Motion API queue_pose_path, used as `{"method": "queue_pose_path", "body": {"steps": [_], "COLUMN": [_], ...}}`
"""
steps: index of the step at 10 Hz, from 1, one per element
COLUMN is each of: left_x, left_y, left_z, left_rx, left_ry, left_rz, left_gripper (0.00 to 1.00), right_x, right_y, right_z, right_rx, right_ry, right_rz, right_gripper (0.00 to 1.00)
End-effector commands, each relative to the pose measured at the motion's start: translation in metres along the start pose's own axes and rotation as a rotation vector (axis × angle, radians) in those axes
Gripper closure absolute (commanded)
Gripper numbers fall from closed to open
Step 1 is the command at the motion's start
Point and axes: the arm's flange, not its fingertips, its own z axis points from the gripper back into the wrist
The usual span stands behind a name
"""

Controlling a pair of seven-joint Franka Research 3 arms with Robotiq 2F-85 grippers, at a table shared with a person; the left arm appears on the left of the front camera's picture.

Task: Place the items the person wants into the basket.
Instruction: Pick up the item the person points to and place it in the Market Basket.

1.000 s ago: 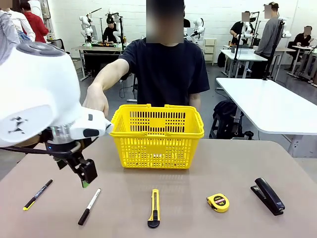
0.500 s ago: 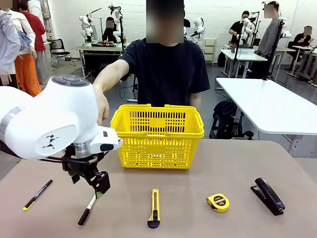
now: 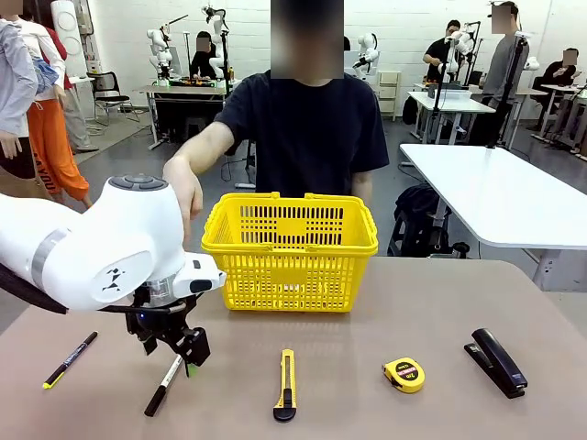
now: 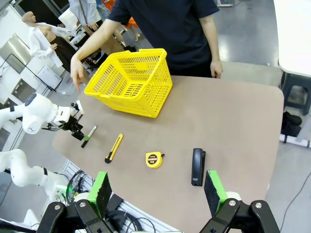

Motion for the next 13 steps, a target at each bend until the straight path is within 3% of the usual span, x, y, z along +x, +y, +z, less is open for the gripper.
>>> {"method": "queue_pose_path", "body": {"steps": [1,4,10,13], "left_x": [-0.086,-0.097,-0.114,-0.114], "left_y": [0.021,0.028,0.021,0.022], "left_z": [-0.037,-0.044,-0.047,-0.049], "left_rx": [-0.072,-0.102,0.009,-0.008], "left_ry": [-0.030,-0.042,-0.089,-0.059], "left_rz": [-0.006,-0.014,-0.068,-0.075], "left_gripper": [0.00,0.00,0.00,0.00], "right_x": [-0.001,-0.001,-0.001,-0.001], "right_y": [-0.002,-0.002,-0.002,-0.002], "right_z": [0.000,0.000,0.000,0.000], "right_rx": [0.015,0.015,0.015,0.015], "right_ry": [0.000,0.000,0.000,0.000], "right_rz": [0.014,0.014,0.014,0.014], "right_gripper": [0.00,0.00,0.00,0.00]}}
